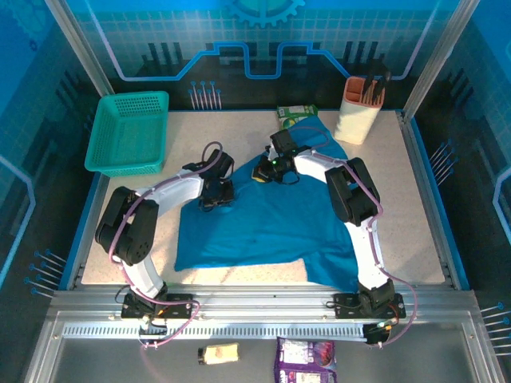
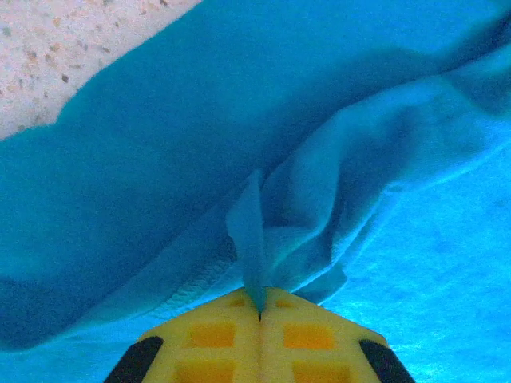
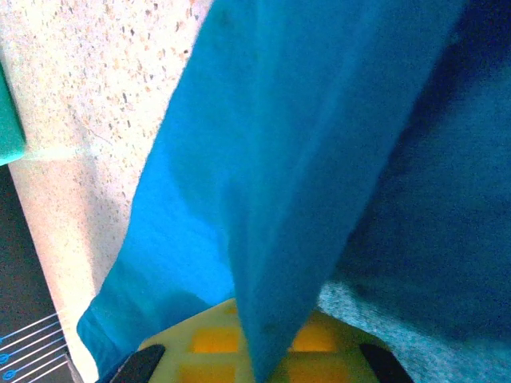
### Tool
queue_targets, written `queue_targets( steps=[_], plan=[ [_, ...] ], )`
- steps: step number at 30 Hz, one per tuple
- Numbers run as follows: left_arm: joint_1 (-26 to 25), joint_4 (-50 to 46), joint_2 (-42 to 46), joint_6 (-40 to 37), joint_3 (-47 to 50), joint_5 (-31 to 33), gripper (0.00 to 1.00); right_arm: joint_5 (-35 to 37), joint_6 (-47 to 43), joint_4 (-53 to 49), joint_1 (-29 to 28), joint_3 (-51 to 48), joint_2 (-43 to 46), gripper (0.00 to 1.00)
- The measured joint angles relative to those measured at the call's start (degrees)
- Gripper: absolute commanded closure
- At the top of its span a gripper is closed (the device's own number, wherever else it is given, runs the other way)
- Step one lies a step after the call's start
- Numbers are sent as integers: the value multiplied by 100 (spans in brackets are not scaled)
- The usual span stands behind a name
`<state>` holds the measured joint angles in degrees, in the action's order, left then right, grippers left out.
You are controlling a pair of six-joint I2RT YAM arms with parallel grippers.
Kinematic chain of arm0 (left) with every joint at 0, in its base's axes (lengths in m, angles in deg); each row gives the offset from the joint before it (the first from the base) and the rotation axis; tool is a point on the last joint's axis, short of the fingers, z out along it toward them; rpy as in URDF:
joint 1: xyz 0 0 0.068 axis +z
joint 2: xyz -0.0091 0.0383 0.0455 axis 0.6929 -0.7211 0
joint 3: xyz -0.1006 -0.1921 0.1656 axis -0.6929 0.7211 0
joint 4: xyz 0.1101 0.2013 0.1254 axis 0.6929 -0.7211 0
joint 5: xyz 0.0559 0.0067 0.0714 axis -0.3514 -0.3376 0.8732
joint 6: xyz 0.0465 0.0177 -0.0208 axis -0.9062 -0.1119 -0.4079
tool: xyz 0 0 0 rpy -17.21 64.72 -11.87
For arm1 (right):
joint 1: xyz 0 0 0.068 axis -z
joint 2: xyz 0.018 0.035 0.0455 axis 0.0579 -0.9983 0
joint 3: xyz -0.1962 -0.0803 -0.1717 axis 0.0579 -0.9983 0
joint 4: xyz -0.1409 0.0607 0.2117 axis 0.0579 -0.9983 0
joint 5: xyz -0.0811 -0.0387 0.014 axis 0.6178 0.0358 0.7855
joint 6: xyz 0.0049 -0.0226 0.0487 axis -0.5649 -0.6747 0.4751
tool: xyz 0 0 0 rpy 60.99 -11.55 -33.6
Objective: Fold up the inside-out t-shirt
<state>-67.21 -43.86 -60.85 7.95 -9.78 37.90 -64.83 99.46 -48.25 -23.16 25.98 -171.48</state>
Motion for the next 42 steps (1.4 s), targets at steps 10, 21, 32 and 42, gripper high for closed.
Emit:
queue_targets(
  steps=[10, 21, 32, 42],
  plan=[
    [1333, -133, -90, -824, -1307, 243, 100, -66, 94, 24, -7, -1290, 1812, 62],
    [2253, -48, -1869, -1639, -4127, 791, 62, 367, -404, -450, 151, -2826, 3458, 60],
    [1451, -192, -1196, -1346, -2680, 293, 63, 487, -1113, -708, 1211, -3080, 3519, 57],
    [1051, 50, -1604, -922, -1580, 212, 64, 560, -1762, -841, 2107, -2494, 2848, 52]
  ],
)
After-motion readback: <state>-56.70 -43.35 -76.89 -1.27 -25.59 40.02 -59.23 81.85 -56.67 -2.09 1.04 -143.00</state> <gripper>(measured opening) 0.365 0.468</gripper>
